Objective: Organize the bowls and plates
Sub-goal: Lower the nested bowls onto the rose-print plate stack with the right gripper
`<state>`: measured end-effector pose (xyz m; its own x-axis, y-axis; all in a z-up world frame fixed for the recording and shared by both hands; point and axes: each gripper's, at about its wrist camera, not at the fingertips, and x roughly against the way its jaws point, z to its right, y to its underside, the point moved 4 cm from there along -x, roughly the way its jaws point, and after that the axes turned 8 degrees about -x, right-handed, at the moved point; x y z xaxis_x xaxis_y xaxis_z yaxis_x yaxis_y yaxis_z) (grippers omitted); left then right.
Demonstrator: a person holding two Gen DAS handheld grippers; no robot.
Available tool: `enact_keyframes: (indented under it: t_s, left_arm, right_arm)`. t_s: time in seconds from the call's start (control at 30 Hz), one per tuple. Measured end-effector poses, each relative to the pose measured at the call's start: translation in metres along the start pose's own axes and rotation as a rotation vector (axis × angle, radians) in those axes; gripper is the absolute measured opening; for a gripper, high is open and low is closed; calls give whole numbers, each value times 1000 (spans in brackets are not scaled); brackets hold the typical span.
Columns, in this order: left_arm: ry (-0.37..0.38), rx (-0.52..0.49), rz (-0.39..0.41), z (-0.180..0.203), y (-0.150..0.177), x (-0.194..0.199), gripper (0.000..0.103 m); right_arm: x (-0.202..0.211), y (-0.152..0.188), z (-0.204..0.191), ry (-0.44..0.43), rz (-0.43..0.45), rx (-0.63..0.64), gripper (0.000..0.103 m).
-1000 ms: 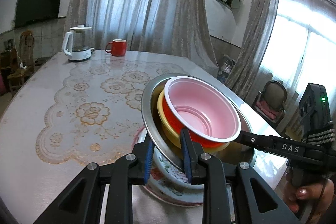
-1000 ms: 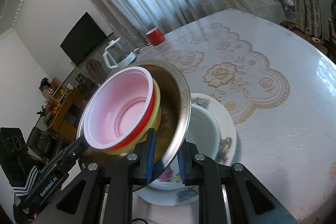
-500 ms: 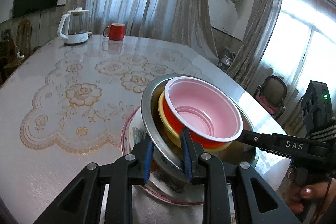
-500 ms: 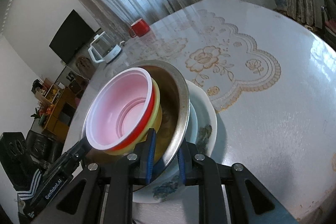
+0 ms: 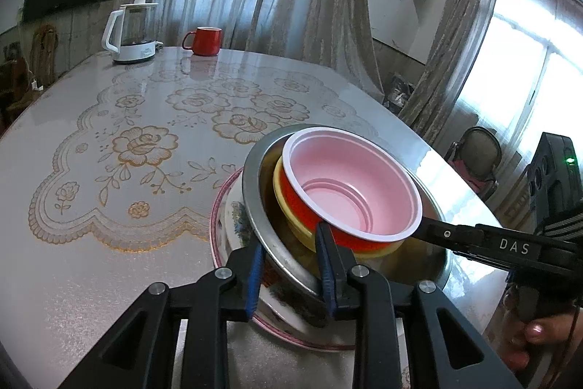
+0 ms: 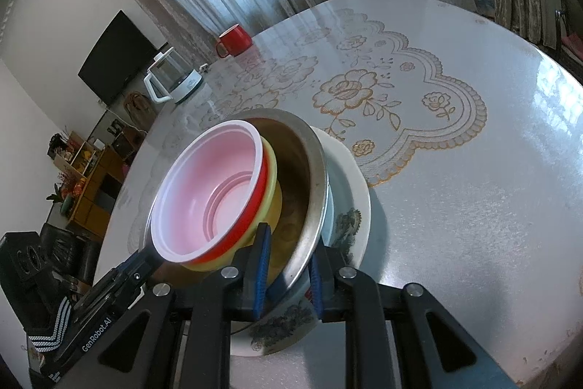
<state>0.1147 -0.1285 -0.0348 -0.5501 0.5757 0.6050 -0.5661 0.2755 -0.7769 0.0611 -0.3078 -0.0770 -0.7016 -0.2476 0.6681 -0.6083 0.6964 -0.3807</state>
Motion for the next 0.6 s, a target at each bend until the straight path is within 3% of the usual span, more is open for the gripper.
enact_keyframes:
  t_s: [0.6]
  left_arm:
    - [-17, 5, -12, 2, 2, 2, 29]
  right_arm:
    - [1, 1, -5, 34, -7, 19, 22]
